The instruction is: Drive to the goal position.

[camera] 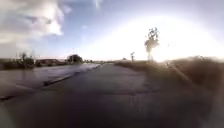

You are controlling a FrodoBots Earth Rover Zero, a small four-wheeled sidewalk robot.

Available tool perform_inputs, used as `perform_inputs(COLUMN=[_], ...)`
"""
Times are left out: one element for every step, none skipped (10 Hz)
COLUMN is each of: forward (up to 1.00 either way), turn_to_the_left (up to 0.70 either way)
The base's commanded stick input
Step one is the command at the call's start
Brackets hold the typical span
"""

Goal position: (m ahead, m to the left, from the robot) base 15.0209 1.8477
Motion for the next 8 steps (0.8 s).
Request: perform_inputs(forward=[0.70, 0.70, 0.70, 0.70, 0.70, 0.70, 0.70, 0.70], turn_to_the_left=[-0.05, -0.14, -0.14, -0.14, -0.14, -0.14, -0.14, 0.00])
